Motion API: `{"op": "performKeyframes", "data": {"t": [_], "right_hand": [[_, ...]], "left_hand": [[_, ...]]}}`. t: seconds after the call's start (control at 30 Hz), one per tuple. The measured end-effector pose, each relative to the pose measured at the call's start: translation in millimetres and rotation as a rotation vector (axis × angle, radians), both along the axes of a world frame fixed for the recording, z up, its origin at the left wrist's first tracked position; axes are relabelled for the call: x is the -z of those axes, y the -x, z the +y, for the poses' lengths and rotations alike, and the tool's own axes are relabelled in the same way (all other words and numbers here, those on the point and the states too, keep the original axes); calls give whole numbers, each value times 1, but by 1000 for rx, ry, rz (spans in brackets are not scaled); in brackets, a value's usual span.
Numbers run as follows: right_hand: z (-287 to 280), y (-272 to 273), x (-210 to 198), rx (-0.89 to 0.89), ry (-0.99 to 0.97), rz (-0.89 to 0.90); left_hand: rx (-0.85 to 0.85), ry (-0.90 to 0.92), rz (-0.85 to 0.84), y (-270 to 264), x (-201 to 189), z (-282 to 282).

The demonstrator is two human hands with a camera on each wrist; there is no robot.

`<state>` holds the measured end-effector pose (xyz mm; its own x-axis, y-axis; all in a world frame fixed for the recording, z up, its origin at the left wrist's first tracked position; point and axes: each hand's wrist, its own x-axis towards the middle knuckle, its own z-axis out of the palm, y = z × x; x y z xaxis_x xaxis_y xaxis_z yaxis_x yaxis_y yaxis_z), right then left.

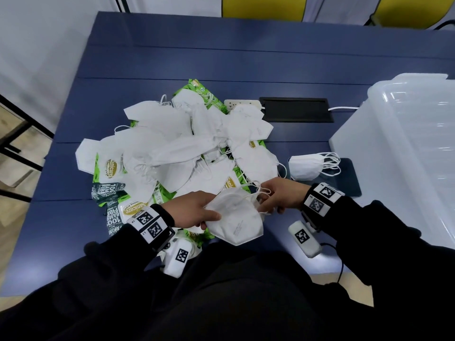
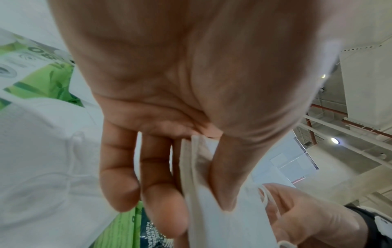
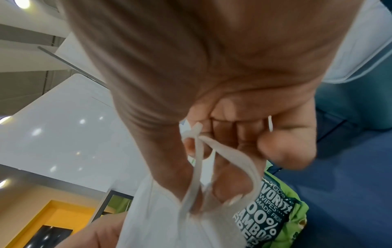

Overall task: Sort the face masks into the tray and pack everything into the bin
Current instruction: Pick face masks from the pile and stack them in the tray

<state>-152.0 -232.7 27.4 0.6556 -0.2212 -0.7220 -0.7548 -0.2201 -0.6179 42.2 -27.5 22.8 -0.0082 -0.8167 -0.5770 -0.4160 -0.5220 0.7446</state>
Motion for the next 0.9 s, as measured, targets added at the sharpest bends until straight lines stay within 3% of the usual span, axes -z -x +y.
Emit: {"op": "performKeyframes", "data": {"t": [0.27,0.47,0.53,0.63,0.7,0.8,0.9], "right_hand": [[6,3,4,5,62,-42],[3,1,4,378,70,-178],[6,-1,2,521,-27,-214],[11,-6,-4,796,-330,-230],[12,-7,-9,869,-462,-240],[11,-8,-12,771,-384,-235],[6,-4,-9,388,-96,-181]], "left_hand": [[9,-33,-6,0,3,2],[32,-42,-23,0,6,2],[36,-43,-49,0,7,1],[38,-47,-84,1,6,1],[27,-59,-101,1,5,0],[41,-36,-78,-1,3,0],[26,-13,-20,-2,0,-1]]}}
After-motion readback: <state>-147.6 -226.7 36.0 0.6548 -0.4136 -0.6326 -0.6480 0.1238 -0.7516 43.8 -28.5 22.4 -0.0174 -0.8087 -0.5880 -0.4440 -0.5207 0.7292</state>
